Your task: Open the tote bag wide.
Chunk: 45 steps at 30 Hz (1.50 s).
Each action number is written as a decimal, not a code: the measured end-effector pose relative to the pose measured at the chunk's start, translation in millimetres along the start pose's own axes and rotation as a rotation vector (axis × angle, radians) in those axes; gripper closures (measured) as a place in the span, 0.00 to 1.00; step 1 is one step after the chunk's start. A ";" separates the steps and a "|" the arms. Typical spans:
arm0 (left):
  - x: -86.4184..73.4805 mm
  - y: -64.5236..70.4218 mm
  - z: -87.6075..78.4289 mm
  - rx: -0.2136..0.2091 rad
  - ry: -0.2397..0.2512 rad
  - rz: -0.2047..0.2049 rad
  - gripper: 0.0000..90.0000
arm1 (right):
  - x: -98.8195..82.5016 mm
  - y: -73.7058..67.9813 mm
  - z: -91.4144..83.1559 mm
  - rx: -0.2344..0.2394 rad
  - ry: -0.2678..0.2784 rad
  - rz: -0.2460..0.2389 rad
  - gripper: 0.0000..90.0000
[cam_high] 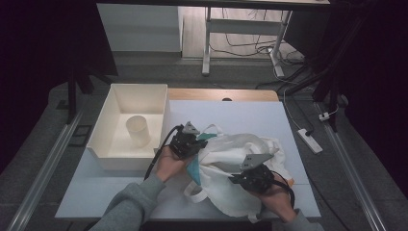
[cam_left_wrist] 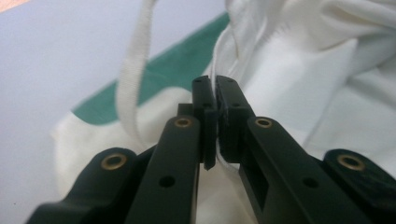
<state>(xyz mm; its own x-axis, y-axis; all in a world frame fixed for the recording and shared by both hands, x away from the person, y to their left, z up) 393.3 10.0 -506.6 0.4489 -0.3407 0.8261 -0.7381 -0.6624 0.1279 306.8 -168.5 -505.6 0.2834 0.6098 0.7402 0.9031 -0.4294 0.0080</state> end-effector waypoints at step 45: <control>22.5 79.5 9.9 -0.262 -0.117 0.256 0.57 | -20.8 2.5 0.1 0.116 0.064 0.086 0.98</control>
<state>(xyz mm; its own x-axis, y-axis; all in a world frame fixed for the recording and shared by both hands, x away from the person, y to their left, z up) 349.7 -56.9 -483.2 0.2765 -0.5571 0.7830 -0.9309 -0.3578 0.0742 303.2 -182.3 -521.0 0.3431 0.5288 0.7763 0.9086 -0.3962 -0.1318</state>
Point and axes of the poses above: each handheld gripper's, and its own axes: z roughly forward along the jaws, x roughly out of its top, y roughly to its right, the point moved 7 cm from there along z, roughly forward along the jaws, and after that the axes turned 6 degrees about y, right-handed, at the moved point
